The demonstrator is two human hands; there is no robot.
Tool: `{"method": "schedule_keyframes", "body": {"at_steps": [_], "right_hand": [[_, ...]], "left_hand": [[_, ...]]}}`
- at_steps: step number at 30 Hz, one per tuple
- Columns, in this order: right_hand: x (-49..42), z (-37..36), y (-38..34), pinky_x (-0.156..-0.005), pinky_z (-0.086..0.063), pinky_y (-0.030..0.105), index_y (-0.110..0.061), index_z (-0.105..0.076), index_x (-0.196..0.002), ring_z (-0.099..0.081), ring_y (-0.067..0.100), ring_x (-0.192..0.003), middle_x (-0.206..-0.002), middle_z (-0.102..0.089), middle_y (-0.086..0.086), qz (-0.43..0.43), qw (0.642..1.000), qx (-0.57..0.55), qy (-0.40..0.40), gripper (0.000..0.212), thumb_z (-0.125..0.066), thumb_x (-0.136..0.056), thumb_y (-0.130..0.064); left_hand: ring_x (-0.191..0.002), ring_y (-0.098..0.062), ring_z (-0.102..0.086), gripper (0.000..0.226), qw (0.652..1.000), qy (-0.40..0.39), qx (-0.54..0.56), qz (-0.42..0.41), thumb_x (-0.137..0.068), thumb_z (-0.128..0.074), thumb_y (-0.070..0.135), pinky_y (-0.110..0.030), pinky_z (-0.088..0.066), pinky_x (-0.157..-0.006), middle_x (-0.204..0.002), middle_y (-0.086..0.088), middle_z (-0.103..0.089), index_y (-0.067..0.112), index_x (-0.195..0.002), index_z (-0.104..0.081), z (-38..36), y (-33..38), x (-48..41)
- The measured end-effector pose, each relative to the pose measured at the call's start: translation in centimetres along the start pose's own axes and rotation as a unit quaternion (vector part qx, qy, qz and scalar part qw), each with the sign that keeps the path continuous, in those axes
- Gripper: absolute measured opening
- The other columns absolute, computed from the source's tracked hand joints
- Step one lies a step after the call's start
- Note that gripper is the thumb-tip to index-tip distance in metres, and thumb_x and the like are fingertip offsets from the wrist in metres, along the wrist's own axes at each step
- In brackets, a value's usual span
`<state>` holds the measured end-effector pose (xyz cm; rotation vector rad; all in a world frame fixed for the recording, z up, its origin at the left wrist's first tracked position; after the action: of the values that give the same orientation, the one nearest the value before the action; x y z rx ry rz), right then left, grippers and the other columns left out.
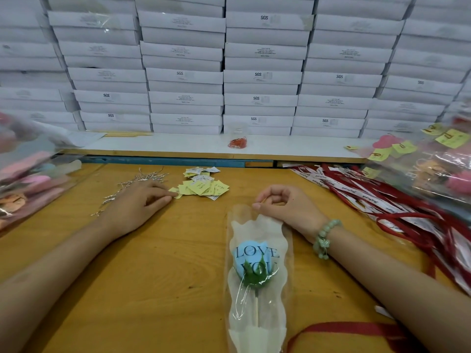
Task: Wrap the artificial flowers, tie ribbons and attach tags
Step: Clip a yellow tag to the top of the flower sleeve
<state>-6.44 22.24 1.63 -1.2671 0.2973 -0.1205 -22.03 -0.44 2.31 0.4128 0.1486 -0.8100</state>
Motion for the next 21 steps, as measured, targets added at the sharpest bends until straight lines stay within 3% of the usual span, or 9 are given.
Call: {"method": "schedule_keyframes", "body": {"at_steps": [6,11,17,21], "right_hand": [[-0.1,-0.2,0.1,-0.052,-0.047,0.013,-0.011,-0.069,-0.084,-0.059,0.006,-0.053,-0.068,-0.066,0.001,0.0,1.0,0.005,-0.013,0.008,-0.076,-0.08,-0.012],[-0.2,-0.2,0.2,-0.052,-0.047,0.014,-0.01,-0.069,-0.086,-0.058,0.005,-0.053,-0.069,-0.066,0.002,0.002,1.0,0.009,-0.013,0.009,-0.075,-0.081,-0.012],[-0.2,-0.3,0.2,-0.054,-0.048,0.014,-0.009,-0.069,-0.087,-0.059,0.005,-0.055,-0.074,-0.068,0.005,0.005,1.0,0.013,-0.013,0.011,-0.076,-0.081,-0.015],[-0.2,-0.4,0.2,-0.054,-0.05,0.014,-0.009,-0.069,-0.087,-0.061,0.005,-0.056,-0.074,-0.068,0.004,0.005,1.0,0.007,-0.016,0.011,-0.075,-0.081,-0.016]], "left_hand": [[-0.107,-0.016,-0.051,0.023,1.0,0.016,-0.008,0.026,-0.095,-0.058,0.029,-0.045,-0.045,-0.096,-0.115,0.006,-0.058,0.029,-0.115,-0.069,0.0,-0.3,-0.5],[-0.094,-0.013,-0.054,0.015,0.992,0.086,0.049,0.072,-0.089,-0.069,0.014,-0.03,-0.045,-0.085,-0.108,-0.004,-0.066,0.014,-0.102,-0.075,0.7,-0.5,-0.9],[-0.093,-0.011,-0.054,0.019,0.984,0.117,0.082,0.105,-0.086,-0.069,0.004,-0.027,-0.044,-0.086,-0.113,-0.008,-0.068,0.009,-0.104,-0.074,1.3,-0.6,-0.8],[-0.089,-0.011,-0.057,0.02,0.974,0.151,0.109,0.127,-0.086,-0.071,0.008,-0.019,-0.043,-0.075,-0.106,-0.006,-0.07,0.01,-0.106,-0.074,2.1,-1.1,-0.3]]}}
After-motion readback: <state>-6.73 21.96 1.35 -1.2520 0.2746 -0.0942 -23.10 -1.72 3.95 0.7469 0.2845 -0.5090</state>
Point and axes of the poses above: each hand's wrist, its own x-axis away from the middle knuckle, its own z-axis out of the back of the hand, y = z × x, the point moved 10 cm from there along -x, towards the middle knuckle
